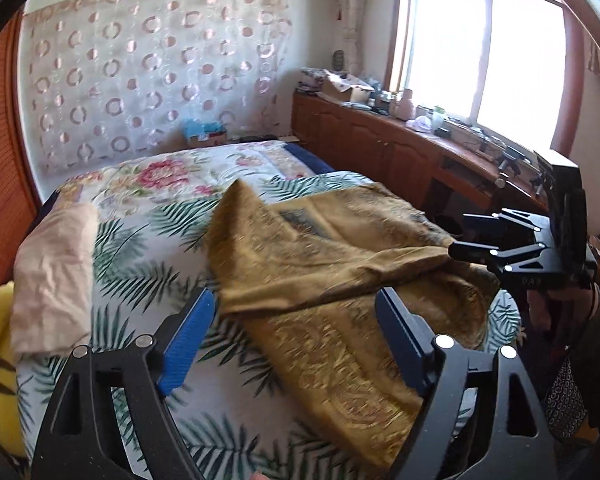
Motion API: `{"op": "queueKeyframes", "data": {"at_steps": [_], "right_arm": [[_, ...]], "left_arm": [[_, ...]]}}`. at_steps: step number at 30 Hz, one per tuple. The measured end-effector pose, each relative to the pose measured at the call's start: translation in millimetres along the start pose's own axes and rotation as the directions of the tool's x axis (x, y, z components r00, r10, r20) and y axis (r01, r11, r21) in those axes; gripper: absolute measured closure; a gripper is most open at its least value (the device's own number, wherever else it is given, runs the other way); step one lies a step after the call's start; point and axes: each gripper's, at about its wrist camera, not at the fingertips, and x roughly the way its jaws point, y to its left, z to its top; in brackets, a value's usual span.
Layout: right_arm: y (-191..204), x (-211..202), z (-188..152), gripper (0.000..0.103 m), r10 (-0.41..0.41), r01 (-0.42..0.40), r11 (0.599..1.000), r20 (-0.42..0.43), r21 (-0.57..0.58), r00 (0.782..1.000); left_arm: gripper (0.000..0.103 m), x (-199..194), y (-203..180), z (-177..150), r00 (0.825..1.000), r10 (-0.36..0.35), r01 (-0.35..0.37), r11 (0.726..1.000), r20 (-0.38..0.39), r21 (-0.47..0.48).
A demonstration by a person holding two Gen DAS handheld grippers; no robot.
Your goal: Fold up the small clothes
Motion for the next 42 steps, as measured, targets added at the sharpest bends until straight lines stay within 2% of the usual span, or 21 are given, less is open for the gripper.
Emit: {"op": "queueKeyframes", "data": {"at_steps": [4,10,12,16,19,23,24,25,26,27,30,32,35,38,42], "right_arm": [[20,35,19,0.032,0.087,-0.088,0.995,-0.048,-0.039,0.995],[47,99,41,0.032,0.202,-0.219,0.971,-0.166,-0.091,0.965],[51,116,43,0.032,0.206,-0.230,0.968,-0.205,-0.099,0.957],[56,146,41,0.032,0.189,-0.231,0.965,-0.278,-0.127,0.942],[60,160,41,0.032,0.178,-0.231,0.962,-0.303,-0.149,0.936],[61,168,43,0.037,0.172,-0.227,0.961,-0.301,-0.158,0.938],[63,168,43,0.046,0.172,-0.228,0.960,-0.299,-0.163,0.939],[65,166,41,0.050,0.178,-0.236,0.956,-0.294,-0.174,0.939],[70,166,40,0.059,0.179,-0.239,0.953,-0.290,-0.186,0.940],[72,166,39,0.075,0.173,-0.235,0.952,-0.285,-0.198,0.943],[74,156,37,0.092,0.154,-0.215,0.950,-0.262,-0.224,0.953],[67,151,41,0.094,0.151,-0.203,0.959,-0.247,-0.196,0.957],[44,130,54,0.096,0.151,-0.172,0.979,-0.174,-0.112,0.973],[17,112,69,0.096,0.114,-0.121,0.991,-0.104,-0.063,0.988],[-24,94,82,0.097,0.055,-0.054,0.998,-0.059,0.009,0.997]], "left_arm": [[0.020,-6,19,-13,0.999,0.043,-0.043,0.998,0.001,-0.036],[0.020,-11,46,-25,0.993,0.116,-0.115,0.987,0.006,-0.110],[0.020,-11,54,-29,0.993,0.114,-0.112,0.984,0.007,-0.137],[0.020,-8,59,-34,0.989,0.146,-0.145,0.981,-0.003,-0.132],[0.020,-6,63,-38,0.990,0.141,-0.141,0.980,-0.012,-0.139],[0.020,-3,62,-41,0.991,0.132,-0.133,0.982,-0.015,-0.135],[0.020,-4,62,-41,0.991,0.130,-0.131,0.982,-0.016,-0.135],[0.020,-3,60,-41,0.992,0.126,-0.127,0.983,-0.016,-0.134],[0.020,-2,59,-42,0.992,0.122,-0.123,0.984,-0.017,-0.132],[0.020,-1,57,-42,0.993,0.119,-0.120,0.984,-0.018,-0.129],[0.020,2,52,-43,0.994,0.108,-0.110,0.987,-0.026,-0.117],[0.020,4,48,-43,0.995,0.099,-0.101,0.989,-0.029,-0.108],[0.020,7,43,-44,0.995,0.089,-0.092,0.991,-0.034,-0.099],[0.020,10,39,-44,0.996,0.084,-0.087,0.992,-0.040,-0.092],[0.020,9,34,-46,0.998,0.055,-0.057,0.994,-0.029,-0.092]]}}
